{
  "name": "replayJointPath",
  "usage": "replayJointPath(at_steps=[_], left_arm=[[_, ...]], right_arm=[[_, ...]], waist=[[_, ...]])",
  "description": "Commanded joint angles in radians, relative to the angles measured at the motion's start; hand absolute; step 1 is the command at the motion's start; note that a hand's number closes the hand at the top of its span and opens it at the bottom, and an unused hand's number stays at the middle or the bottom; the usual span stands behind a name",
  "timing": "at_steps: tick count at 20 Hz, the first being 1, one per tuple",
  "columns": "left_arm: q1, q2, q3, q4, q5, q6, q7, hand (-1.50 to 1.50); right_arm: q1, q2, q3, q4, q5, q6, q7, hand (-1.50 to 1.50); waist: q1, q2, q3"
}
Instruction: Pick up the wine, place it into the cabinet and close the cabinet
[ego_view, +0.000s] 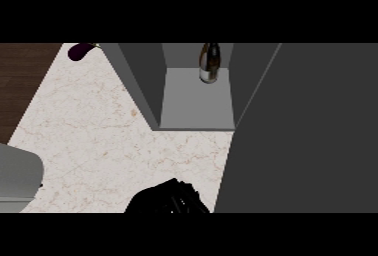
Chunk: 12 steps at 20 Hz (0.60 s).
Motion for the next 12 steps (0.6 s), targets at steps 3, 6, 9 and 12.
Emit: replayJointPath(at_steps=[3,6,9,12], left_arm=[[0.123,0.166,0.015,-0.156,0.021,-0.098,-0.039,1.50],[0.178,0.239,0.077,-0.159,0.078,-0.190,-0.086,1.50],[0.238,0.309,0.137,-0.209,0.129,-0.248,-0.114,1.50],[0.289,0.368,0.230,-0.218,0.193,-0.331,-0.161,1.50]], right_arm=[[0.011,0.007,0.148,-0.028,-0.041,0.104,-0.040,1.50],[-0.023,0.054,0.127,-0.043,-0.150,0.070,-0.002,1.50],[-0.019,0.123,0.219,-0.034,-0.166,0.047,0.035,1.50],[-0.046,0.173,0.304,-0.052,-0.120,0.011,0.073,1.50]], waist=[[0.013,0.003,-0.001],[0.009,0.003,-0.001],[0.021,0.001,-0.002],[0.013,-0.002,-0.003]])
